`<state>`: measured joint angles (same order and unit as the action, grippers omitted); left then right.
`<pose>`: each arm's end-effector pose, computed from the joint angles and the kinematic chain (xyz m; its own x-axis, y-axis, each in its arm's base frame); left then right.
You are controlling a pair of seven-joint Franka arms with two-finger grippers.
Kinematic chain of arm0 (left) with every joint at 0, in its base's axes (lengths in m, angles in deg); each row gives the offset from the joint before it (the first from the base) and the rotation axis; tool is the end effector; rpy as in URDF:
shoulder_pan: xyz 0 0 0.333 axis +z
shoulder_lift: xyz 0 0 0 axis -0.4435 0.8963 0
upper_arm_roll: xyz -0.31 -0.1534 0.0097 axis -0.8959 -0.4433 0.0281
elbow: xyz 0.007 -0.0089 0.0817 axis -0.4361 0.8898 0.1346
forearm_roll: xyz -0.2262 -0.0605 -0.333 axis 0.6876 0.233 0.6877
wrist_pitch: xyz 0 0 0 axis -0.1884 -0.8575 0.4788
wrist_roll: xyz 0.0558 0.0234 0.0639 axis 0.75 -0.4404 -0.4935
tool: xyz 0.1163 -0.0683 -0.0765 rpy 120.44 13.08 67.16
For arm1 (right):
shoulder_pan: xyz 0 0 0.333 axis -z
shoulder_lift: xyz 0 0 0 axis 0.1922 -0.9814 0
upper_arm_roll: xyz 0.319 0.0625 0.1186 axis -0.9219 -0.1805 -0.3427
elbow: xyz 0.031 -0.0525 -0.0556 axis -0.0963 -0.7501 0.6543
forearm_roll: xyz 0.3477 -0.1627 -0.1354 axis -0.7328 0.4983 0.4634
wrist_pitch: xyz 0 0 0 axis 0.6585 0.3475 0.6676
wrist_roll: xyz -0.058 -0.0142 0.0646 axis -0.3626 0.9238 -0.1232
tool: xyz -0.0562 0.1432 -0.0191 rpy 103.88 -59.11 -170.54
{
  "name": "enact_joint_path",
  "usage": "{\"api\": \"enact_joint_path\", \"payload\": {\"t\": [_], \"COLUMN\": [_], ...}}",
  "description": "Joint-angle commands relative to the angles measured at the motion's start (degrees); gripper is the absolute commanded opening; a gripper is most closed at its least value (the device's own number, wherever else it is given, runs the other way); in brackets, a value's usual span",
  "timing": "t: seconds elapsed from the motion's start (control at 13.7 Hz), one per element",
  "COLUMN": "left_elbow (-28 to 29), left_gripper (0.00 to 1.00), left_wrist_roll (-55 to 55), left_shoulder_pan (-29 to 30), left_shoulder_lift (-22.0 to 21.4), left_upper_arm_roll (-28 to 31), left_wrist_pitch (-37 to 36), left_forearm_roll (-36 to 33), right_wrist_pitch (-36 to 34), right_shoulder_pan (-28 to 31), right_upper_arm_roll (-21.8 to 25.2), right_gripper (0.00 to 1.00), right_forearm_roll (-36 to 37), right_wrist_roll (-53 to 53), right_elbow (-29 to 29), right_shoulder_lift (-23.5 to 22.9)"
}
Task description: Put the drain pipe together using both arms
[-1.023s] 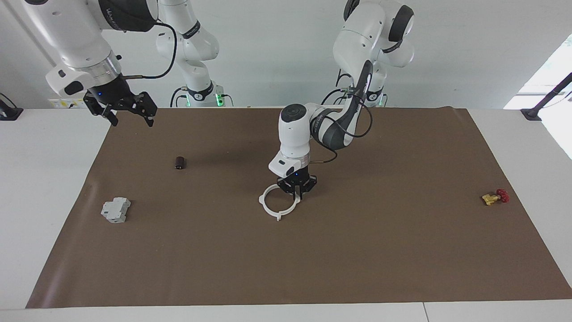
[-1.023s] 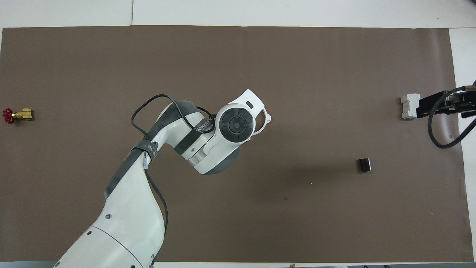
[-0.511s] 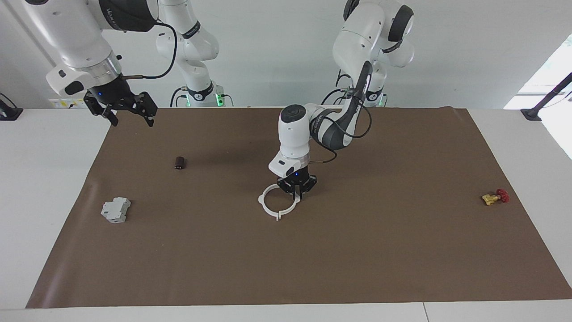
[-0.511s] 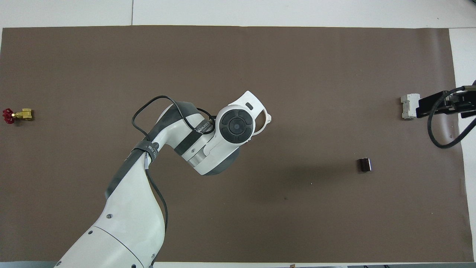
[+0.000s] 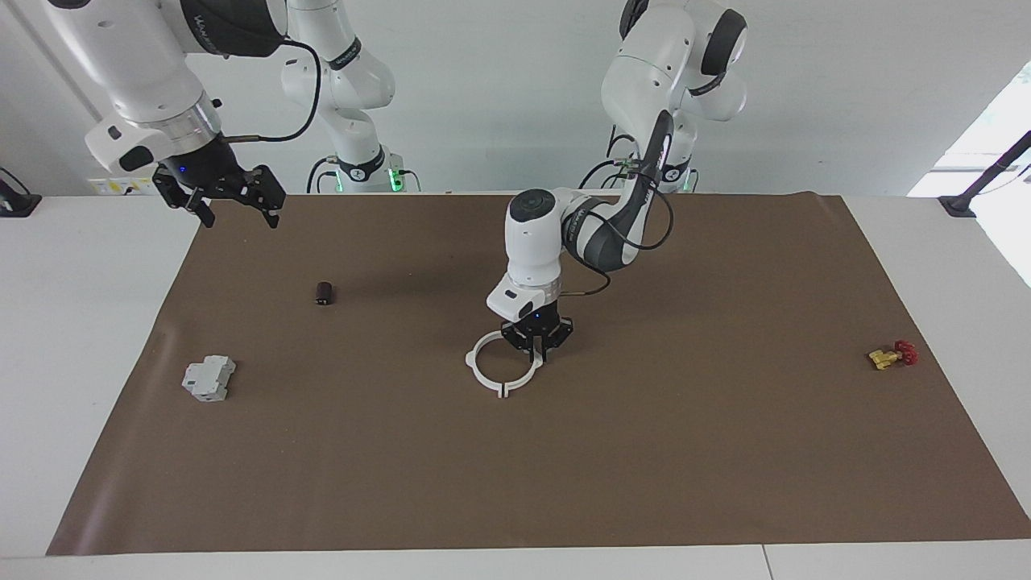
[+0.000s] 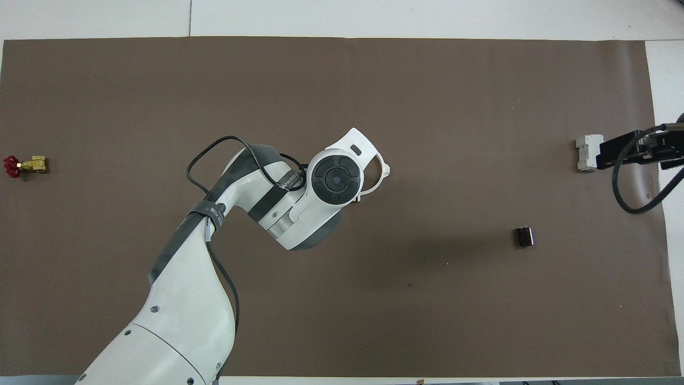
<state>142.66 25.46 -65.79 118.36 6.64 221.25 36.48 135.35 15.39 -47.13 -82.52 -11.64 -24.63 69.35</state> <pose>0.5580 -0.4597 0.2779 0.9685 -0.0806 0.2355 -0.0710 -0.9963 -0.0486 0.5652 -0.0160 0.6021 0.9984 -0.0324 -0.0458 -0.0316 -0.9993 0.0174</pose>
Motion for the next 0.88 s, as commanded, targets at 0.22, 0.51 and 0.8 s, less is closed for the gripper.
{"api": "enact_joint_path", "payload": {"t": [0.22,0.51,0.8], "left_elbow": [1.00,1.09,1.18], "left_gripper": [0.00,0.00,0.10], "left_wrist_roll": [-0.37,-0.37,-0.37], "left_shoulder_pan": [-0.53,-0.71,-0.71], "left_shoulder_lift": [-0.62,-0.62,-0.62], "left_upper_arm_roll": [0.48,0.48,0.48], "left_wrist_pitch": [1.28,2.16,2.16], "left_forearm_roll": [0.70,0.70,0.70], "right_wrist_pitch": [-0.33,-0.41,-0.33], "right_shoulder_pan": [0.35,0.35,0.35], "right_upper_arm_roll": [-0.17,-0.17,-0.17], "right_gripper": [1.00,1.00,1.00], "right_forearm_roll": [-0.57,-0.57,-0.57], "right_wrist_roll": [-1.55,-1.55,-1.55], "right_elbow": [0.16,0.16,0.16], "right_shoulder_lift": [0.00,0.08,0.00]}}
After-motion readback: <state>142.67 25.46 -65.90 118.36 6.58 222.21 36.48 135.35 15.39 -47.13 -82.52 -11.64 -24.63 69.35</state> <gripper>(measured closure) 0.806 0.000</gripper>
